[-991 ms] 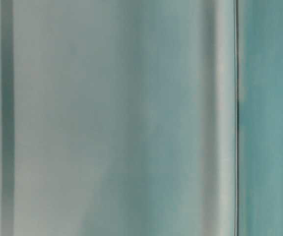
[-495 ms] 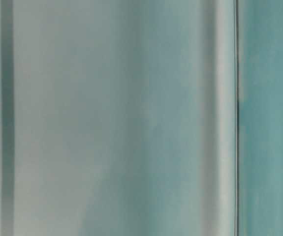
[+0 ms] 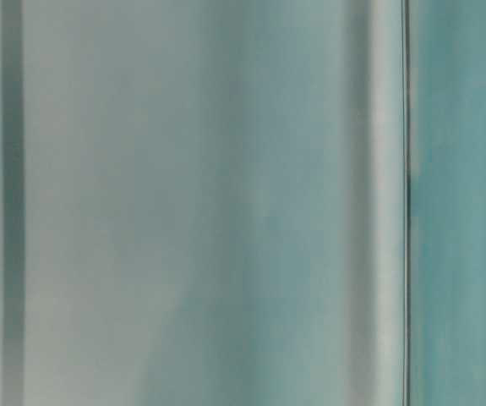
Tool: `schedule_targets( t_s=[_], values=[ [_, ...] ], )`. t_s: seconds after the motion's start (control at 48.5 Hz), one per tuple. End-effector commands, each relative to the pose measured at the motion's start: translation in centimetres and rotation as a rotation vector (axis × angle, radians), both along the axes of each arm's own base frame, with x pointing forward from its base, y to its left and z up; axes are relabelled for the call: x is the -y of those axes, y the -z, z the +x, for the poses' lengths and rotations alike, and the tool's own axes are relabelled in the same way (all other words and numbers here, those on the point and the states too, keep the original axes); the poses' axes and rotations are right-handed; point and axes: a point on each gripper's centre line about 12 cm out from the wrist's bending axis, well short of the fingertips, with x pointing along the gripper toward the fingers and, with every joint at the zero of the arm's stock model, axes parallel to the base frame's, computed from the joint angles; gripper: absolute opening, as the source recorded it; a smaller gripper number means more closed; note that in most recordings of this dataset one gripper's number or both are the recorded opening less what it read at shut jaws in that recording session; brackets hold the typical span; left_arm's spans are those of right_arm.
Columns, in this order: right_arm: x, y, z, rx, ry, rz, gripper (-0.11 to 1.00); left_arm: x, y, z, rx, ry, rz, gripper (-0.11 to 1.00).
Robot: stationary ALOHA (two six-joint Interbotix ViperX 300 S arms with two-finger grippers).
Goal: Insert the USB cable into the female connector supported by the left arm.
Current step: 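Move left gripper toward the white clamp and right gripper toward the USB plug, then grasp the black USB-A plug with the right gripper and lift it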
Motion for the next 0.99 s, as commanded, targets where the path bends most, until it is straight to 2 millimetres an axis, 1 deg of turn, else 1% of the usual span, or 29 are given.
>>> schedule_targets(
  t_s=[0.0, 0.083, 0.124, 0.165, 0.289, 0.433, 0.619, 0.764, 0.97],
  values=[
    [0.1, 0.1, 0.6, -0.008, 0.001, -0.002, 0.43, -0.2, 0.3, 0.0, 0.017, -0.001, 0.009, 0.93],
    [0.1, 1.2, 0.8, -0.051, 0.000, -0.003, 0.66, -0.2, 1.1, -0.1, 0.017, -0.002, 0.013, 0.93],
    [0.1, 1.7, 0.9, -0.071, 0.000, -0.003, 0.72, -0.3, 1.4, -0.1, 0.022, -0.003, 0.014, 0.93],
    [0.1, 2.1, 1.0, -0.087, -0.001, -0.004, 0.71, -0.3, 1.7, 0.0, 0.028, -0.005, 0.016, 0.93],
    [0.1, 3.4, 1.5, -0.138, -0.017, -0.022, 0.65, -0.6, 2.4, 0.2, 0.049, -0.016, 0.018, 0.93],
    [0.1, 4.4, 2.0, -0.178, -0.021, -0.026, 0.65, -1.1, 2.8, 0.5, 0.061, -0.031, 0.025, 0.93],
    [0.1, 4.7, 2.6, -0.193, -0.019, -0.024, 0.64, -1.2, 3.0, 0.7, 0.057, -0.018, 0.057, 0.93],
    [0.1, 5.4, 2.6, -0.220, -0.018, -0.022, 0.64, -1.3, 3.5, 0.8, 0.040, 0.000, 0.089, 0.93],
    [0.1, 5.9, 3.1, -0.236, -0.020, -0.023, 0.63, -1.8, 4.4, 0.6, 0.019, 0.011, 0.136, 0.93]
  ],
)
